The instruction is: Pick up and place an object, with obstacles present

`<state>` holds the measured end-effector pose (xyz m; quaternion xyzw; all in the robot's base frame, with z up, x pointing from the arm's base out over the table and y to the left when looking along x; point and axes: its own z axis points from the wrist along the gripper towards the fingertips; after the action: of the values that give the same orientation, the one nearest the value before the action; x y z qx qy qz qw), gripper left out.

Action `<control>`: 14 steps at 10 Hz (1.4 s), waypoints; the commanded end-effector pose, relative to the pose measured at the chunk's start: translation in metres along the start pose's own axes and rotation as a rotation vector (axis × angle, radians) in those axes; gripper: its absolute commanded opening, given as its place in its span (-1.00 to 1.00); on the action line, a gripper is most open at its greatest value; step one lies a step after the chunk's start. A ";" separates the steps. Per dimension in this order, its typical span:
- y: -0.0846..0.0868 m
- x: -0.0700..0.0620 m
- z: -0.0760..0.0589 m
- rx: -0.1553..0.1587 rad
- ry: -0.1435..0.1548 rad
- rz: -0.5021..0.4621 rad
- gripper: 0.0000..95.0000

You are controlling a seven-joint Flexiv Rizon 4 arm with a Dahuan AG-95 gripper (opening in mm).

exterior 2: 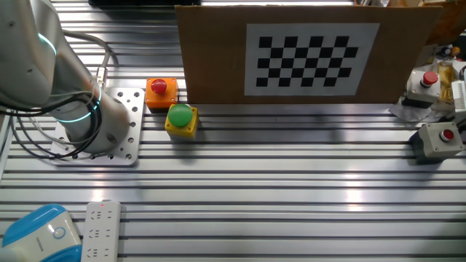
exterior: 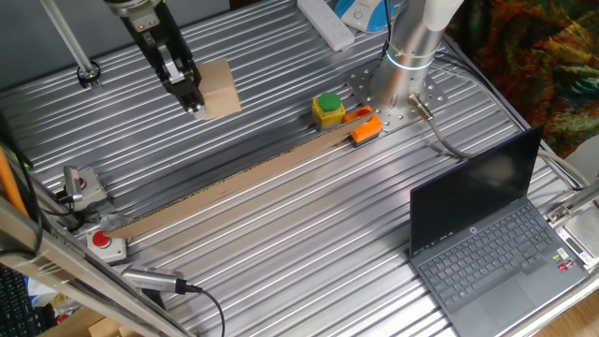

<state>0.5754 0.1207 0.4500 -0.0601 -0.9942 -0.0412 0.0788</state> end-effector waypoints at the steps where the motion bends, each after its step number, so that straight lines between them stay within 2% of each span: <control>1: -0.001 0.002 0.003 -0.005 -0.012 0.007 -1.00; 5: -0.001 0.002 0.003 0.039 -0.023 0.012 -1.00; 8: -0.001 0.002 0.003 0.059 -0.037 0.018 -1.00; 9: -0.001 0.002 0.003 0.075 -0.048 0.020 -1.00; 14: -0.001 0.002 0.003 0.114 -0.077 0.029 -1.00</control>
<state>0.5719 0.1200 0.4458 -0.0714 -0.9964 0.0198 0.0410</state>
